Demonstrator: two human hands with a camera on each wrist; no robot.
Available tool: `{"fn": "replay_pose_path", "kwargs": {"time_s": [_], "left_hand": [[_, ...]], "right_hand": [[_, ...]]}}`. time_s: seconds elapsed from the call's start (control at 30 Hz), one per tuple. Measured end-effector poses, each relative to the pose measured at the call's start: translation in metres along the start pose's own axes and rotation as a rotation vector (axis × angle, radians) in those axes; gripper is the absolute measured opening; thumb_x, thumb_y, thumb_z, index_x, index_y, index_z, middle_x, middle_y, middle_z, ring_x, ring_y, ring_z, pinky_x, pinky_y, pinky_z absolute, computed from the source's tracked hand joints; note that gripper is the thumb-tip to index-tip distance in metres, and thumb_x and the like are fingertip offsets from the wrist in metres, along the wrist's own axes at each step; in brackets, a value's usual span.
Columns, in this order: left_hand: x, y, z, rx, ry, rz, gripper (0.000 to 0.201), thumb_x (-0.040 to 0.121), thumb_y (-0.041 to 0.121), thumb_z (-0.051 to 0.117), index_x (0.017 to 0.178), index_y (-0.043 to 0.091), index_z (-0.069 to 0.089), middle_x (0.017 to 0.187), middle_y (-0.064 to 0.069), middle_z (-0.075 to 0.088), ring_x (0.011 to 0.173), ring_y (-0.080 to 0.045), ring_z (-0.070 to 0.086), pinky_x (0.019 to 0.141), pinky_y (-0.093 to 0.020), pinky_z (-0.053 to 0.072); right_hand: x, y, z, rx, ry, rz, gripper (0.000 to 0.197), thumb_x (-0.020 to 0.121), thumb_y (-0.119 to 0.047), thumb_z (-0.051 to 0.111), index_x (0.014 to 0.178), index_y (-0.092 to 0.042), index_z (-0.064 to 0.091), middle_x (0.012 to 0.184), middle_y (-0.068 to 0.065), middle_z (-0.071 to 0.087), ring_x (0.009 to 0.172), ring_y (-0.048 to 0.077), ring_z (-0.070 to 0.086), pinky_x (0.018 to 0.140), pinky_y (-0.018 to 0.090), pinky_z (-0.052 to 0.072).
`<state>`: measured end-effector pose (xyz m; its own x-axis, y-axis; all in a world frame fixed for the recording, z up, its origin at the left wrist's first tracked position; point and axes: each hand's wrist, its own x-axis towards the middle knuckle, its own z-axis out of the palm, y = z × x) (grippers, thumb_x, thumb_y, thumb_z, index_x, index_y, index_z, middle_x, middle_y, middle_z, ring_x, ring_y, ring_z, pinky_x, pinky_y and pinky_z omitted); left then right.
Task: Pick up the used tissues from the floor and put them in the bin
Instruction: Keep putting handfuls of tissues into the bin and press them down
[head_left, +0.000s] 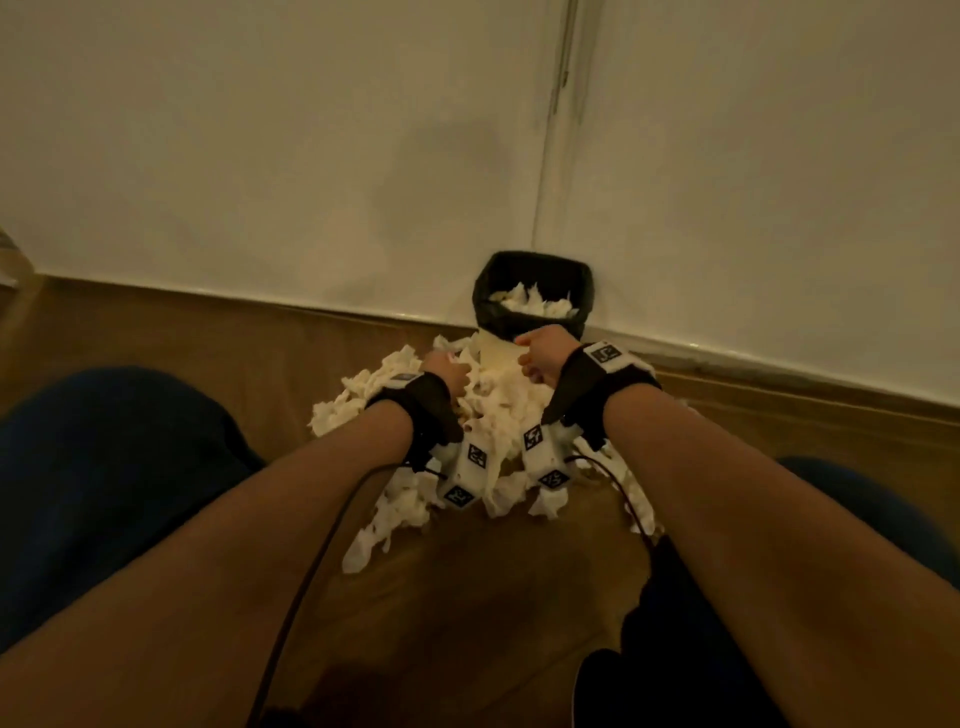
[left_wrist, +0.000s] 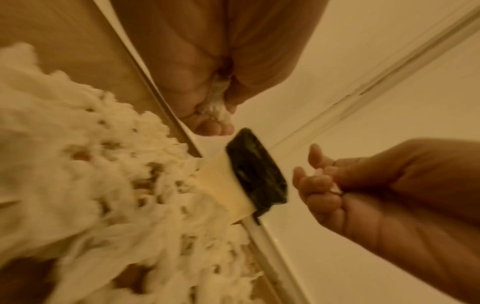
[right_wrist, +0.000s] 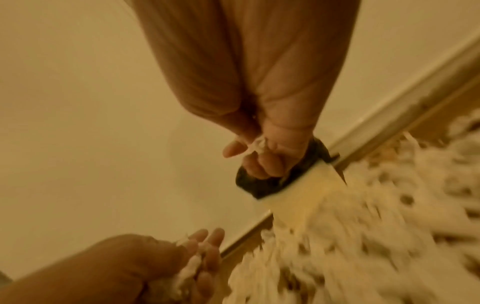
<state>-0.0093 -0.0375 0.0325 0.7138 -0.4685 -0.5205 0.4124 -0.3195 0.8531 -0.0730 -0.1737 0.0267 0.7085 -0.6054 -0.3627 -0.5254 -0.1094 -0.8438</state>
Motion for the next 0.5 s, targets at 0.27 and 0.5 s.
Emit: {"fn": "replay_pose_path", "kwargs": {"time_s": [0.27, 0.5], "left_hand": [[-0.005, 0.083, 0.057, 0.063, -0.231, 0.223, 0.030, 0.100, 0.015, 0.028, 0.074, 0.014, 0.043, 0.057, -0.003, 0.032, 0.041, -0.011, 0.026, 0.042, -0.011, 0.024], [0.035, 0.094, 0.055, 0.512, 0.133, 0.622, 0.064, 0.100, 0.044, 0.019, 0.060, 0.009, 0.055, 0.067, -0.008, 0.053, 0.065, -0.024, 0.050, 0.065, -0.030, 0.036]], "right_hand": [[-0.006, -0.050, -0.081, 0.342, 0.212, -0.157, 0.016, 0.100, -0.007, 0.037, 0.105, 0.001, 0.050, 0.070, 0.020, 0.059, 0.047, 0.021, 0.061, 0.049, 0.027, 0.050], [0.015, -0.038, -0.082, 0.463, 0.297, -0.141, 0.012, 0.099, -0.011, 0.044, 0.101, -0.003, 0.053, 0.067, 0.015, 0.060, 0.037, 0.009, 0.059, 0.047, 0.025, 0.050]]}}
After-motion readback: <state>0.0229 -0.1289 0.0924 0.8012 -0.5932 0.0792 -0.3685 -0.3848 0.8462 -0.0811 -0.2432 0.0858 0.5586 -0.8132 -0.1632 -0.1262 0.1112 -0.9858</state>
